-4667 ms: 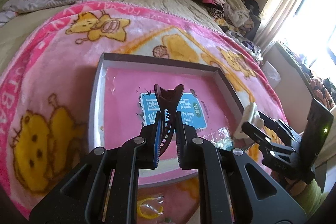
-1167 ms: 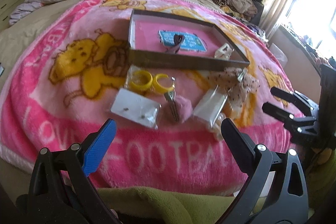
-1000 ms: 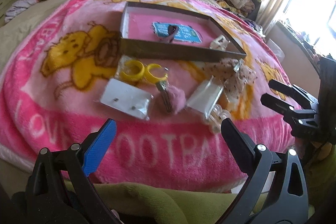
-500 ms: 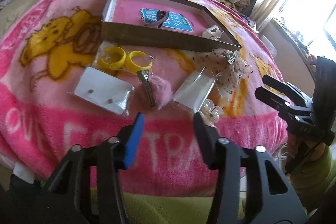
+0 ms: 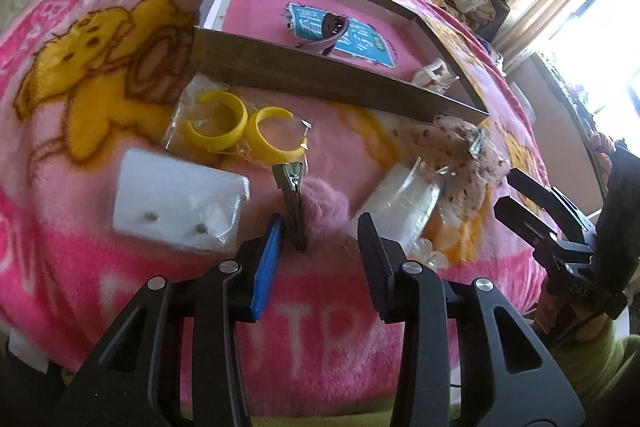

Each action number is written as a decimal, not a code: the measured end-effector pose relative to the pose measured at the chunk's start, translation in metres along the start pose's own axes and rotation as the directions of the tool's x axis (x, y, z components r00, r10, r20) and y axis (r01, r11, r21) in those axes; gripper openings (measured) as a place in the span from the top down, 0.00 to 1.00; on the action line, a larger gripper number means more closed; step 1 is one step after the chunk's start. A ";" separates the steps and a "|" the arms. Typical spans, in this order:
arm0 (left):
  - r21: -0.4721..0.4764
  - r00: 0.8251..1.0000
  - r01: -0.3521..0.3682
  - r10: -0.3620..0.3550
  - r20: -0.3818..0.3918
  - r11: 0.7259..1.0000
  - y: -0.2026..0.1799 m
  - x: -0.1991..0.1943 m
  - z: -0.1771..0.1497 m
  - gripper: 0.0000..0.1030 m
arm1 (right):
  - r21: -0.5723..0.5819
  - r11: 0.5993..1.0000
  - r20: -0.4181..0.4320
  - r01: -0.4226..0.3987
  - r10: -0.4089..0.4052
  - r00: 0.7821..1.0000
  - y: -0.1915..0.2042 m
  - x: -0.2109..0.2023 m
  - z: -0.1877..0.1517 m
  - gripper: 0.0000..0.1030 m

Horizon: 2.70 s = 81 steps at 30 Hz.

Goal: Organize jewelry
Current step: 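Grasp the lace scrunchie with the right tool while the left tool grasps the pink pom-pom clip, then carry scrunchie and pom-pom clip into the tray and open both tools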

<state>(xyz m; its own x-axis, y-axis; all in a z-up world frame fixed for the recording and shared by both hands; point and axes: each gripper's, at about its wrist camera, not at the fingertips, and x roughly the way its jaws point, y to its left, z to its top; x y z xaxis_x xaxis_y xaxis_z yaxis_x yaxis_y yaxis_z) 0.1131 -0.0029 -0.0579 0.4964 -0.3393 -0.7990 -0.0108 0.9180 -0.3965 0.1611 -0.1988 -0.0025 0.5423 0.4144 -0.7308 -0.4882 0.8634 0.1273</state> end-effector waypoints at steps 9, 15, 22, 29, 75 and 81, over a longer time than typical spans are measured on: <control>-0.010 1.000 -0.022 0.022 0.007 1.000 0.002 0.007 0.005 0.78 | -0.034 0.999 -0.010 0.020 -0.020 1.000 0.001 0.027 0.016 0.23; 0.003 1.000 -0.018 0.018 0.018 1.000 0.001 0.003 0.005 0.79 | -0.061 0.998 0.003 0.035 -0.035 0.999 0.003 0.033 0.020 0.60; 0.041 0.998 -0.009 0.007 0.058 0.999 -0.009 -0.014 0.002 0.79 | -0.045 0.999 0.059 0.029 -0.026 0.998 -0.002 0.015 0.020 0.69; 0.067 0.997 0.003 -0.008 0.075 0.998 -0.017 -0.021 0.007 0.79 | -0.011 0.999 0.084 0.036 -0.035 0.996 -0.011 -0.005 0.019 0.69; 0.067 0.984 -0.030 0.018 0.178 0.997 -0.003 -0.018 0.102 0.79 | -0.016 0.999 0.168 0.031 -0.028 0.985 0.002 0.008 0.086 0.69; 0.062 0.985 -0.050 0.039 0.170 0.997 0.004 -0.012 0.113 0.79 | -0.017 1.000 0.169 0.024 -0.021 0.985 0.000 0.019 0.092 0.69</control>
<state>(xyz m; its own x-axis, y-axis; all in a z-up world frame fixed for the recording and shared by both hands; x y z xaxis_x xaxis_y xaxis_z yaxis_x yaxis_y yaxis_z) 0.2054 0.0280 0.0015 0.6356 -0.2632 -0.7258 0.0181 0.9449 -0.3268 0.2344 -0.1639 0.0456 0.6602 0.4385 -0.6098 -0.4862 0.8683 0.0981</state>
